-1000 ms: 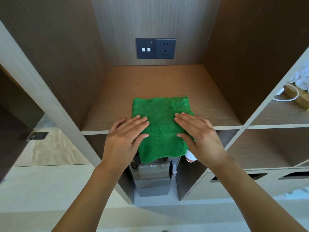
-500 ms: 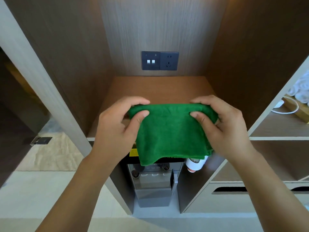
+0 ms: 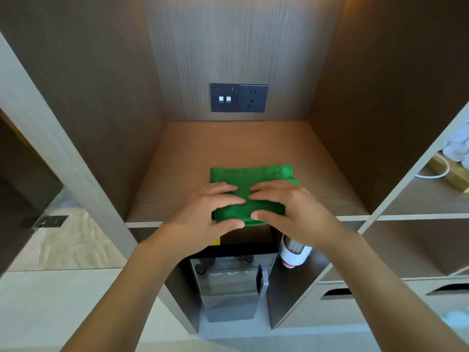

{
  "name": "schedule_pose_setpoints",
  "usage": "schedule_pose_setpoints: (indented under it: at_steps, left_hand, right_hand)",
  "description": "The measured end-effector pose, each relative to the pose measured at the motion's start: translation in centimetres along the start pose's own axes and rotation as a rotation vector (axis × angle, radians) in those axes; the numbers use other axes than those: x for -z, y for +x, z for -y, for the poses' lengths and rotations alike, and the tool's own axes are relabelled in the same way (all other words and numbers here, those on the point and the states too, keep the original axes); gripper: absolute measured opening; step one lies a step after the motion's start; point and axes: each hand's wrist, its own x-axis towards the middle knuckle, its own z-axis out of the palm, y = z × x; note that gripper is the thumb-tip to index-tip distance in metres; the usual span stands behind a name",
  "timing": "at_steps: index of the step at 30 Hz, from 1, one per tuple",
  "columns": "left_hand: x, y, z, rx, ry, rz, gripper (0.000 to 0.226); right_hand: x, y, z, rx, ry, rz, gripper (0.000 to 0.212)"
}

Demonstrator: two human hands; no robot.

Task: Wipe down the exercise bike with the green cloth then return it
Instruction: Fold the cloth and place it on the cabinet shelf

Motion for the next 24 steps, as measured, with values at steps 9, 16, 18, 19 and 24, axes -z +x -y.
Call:
schedule_pose_setpoints:
  at_steps: [9, 16, 18, 19, 24]
  left_hand:
    - [0.3, 2.6, 2.2, -0.073, 0.11, 0.04, 0.043]
    - [0.2, 6.9, 2.4, -0.109, 0.267, 0.2, 0.05]
    - [0.1, 8.5, 2.5, -0.124, 0.281, 0.227, 0.052]
    - [0.0, 9.3, 2.6, -0.123, 0.28, 0.232, 0.053]
    - [-1.1, 13.3, 2.9, -0.101, 0.317, 0.219, 0.053]
  right_hand:
    - [-0.9, 1.6, -1.6, 0.001, -0.138, -0.042, 0.036]
    - [0.0, 3.1, -3.5, -0.18, -0.233, -0.065, 0.038]
    - [0.4, 3.5, -4.1, -0.227, -0.257, -0.071, 0.039]
    - [0.6, 3.8, -4.5, -0.243, -0.264, -0.073, 0.039]
    - [1.8, 5.5, -7.0, -0.289, -0.281, -0.078, 0.04]
